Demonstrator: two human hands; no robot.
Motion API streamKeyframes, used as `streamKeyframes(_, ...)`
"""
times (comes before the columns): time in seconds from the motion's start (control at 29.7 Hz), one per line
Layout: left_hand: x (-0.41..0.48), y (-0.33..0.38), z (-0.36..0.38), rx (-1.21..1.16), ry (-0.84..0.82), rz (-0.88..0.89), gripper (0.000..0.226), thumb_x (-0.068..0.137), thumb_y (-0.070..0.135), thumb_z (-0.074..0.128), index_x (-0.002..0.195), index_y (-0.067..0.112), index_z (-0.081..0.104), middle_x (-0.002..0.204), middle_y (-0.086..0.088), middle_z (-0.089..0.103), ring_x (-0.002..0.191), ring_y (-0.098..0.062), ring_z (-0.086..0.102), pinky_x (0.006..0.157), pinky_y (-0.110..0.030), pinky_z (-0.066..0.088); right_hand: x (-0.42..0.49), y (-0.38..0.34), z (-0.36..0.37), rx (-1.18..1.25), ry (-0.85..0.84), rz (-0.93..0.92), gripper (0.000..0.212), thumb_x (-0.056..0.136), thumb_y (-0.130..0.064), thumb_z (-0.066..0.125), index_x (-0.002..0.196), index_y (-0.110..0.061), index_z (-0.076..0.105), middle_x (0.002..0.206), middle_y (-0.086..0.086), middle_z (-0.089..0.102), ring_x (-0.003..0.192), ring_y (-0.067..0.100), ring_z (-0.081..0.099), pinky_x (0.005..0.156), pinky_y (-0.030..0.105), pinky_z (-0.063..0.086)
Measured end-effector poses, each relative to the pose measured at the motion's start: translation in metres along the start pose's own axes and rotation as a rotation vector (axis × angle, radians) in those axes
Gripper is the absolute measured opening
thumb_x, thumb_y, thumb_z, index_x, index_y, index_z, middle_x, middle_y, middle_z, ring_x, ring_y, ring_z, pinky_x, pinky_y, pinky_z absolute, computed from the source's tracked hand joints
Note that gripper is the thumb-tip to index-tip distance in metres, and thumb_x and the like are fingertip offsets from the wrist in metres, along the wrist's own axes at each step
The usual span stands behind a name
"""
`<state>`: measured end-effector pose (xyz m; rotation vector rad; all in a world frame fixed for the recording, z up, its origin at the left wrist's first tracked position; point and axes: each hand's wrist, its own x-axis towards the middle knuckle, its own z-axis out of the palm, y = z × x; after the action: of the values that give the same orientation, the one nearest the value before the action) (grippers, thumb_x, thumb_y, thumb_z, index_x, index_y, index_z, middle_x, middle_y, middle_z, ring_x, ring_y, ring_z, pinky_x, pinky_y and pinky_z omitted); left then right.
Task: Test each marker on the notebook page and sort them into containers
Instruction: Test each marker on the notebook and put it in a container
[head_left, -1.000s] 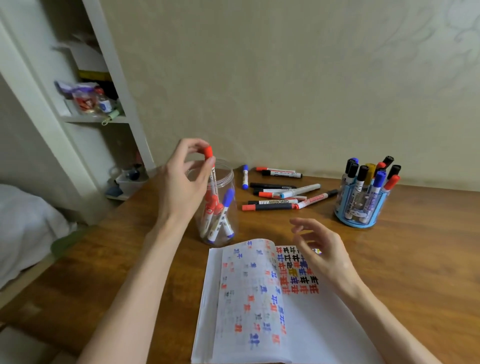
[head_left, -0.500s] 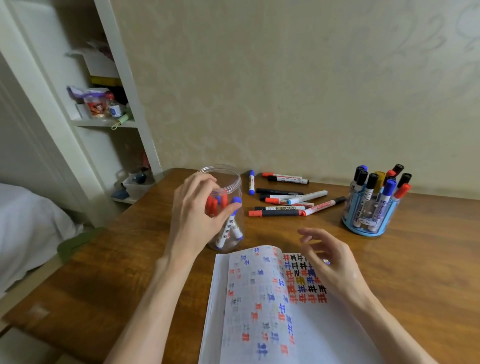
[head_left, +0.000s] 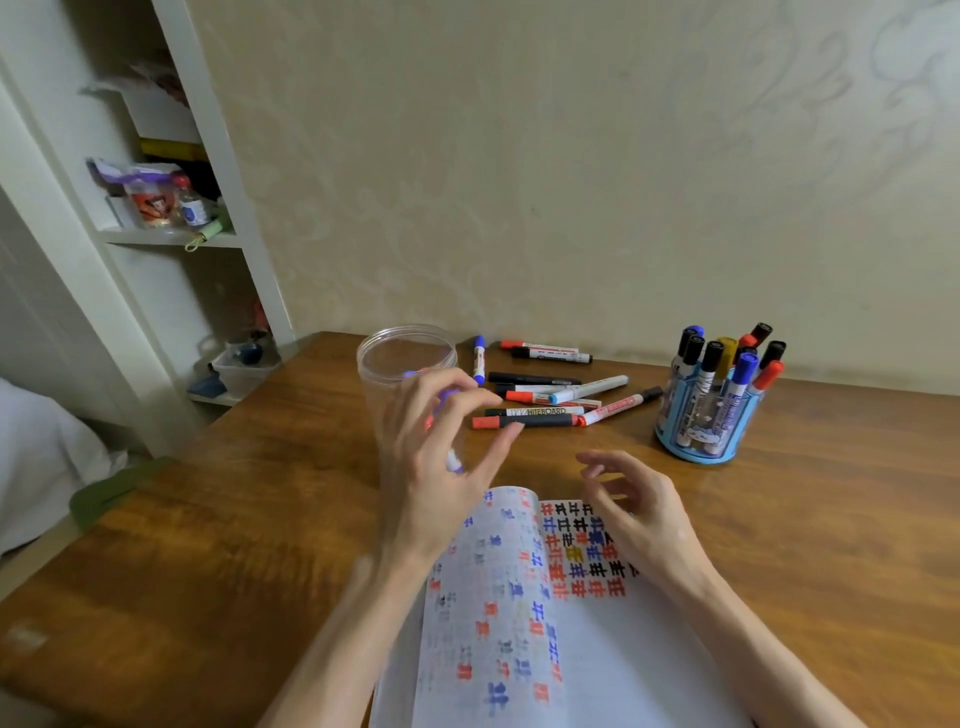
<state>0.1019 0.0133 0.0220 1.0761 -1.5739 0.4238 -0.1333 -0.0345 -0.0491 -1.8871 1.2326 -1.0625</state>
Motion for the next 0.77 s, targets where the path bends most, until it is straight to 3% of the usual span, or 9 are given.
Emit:
streamKeyframes(0.13,-0.002,0.013,0.03,-0.104,-0.321,-0.206,0.031,0.095,0.026,0.073,0.124,0.026,0.064,0.112,0.013,0.066,0.1,-0.003,0.064,0.082,-0.028,0.059,0.0,-0.001,-0.004,-0.004,0.026,0.012,0.026,0.101,-0.019,0.066,0.125,-0.028,0.07,0.11,-0.011,0.072,0.099,0.006,0.071,0.084,0.028,0.063)
streamKeyframes(0.24,0.0,0.004,0.062,0.026,-0.524,-0.375,0.042,0.097,0.021,0.068,0.137,0.03,0.057,0.132,0.01,0.063,0.116,-0.001,0.06,0.094,-0.02,0.053,0.0,-0.001,-0.008,0.002,0.037,0.014,0.025,0.102,-0.019,0.066,0.125,-0.028,0.07,0.113,-0.01,0.072,0.1,0.006,0.07,0.084,0.026,0.063)
streamKeyframes(0.34,0.002,-0.008,0.089,0.201,-0.657,-0.443,0.051,0.099,0.021,0.065,0.147,0.027,0.048,0.15,0.003,0.052,0.137,-0.014,0.05,0.105,-0.029,0.046,-0.001,0.0,-0.013,0.01,0.048,0.008,0.026,0.101,-0.018,0.066,0.125,-0.026,0.069,0.112,-0.009,0.071,0.101,0.008,0.07,0.084,0.025,0.063)
streamKeyframes(0.44,0.001,-0.021,0.107,0.38,-0.764,-0.409,0.059,0.098,0.023,0.067,0.151,0.024,0.043,0.153,-0.002,0.05,0.141,-0.02,0.046,0.114,-0.039,0.041,-0.003,0.002,-0.017,0.005,0.063,0.007,0.026,0.101,-0.017,0.067,0.126,-0.025,0.069,0.112,-0.008,0.07,0.1,0.006,0.07,0.082,0.02,0.061)
streamKeyframes(0.57,-0.003,-0.031,0.118,0.515,-0.833,-0.39,0.057,0.096,0.03,0.069,0.148,0.026,0.046,0.148,-0.004,0.049,0.138,-0.024,0.045,0.113,-0.045,0.037,-0.004,0.003,-0.019,-0.007,0.053,0.021,0.03,0.1,-0.015,0.067,0.128,-0.025,0.068,0.113,-0.01,0.068,0.1,0.003,0.068,0.079,0.014,0.058)
streamKeyframes(0.77,-0.004,-0.034,0.116,0.445,-0.809,-0.421,0.031,0.094,0.035,0.072,0.122,0.027,0.062,0.132,-0.002,0.056,0.126,-0.022,0.052,0.105,-0.04,0.041,-0.003,0.002,-0.019,-0.011,0.074,0.019,0.03,0.099,-0.013,0.067,0.127,-0.025,0.068,0.112,-0.011,0.069,0.1,0.0,0.068,0.08,0.013,0.057)
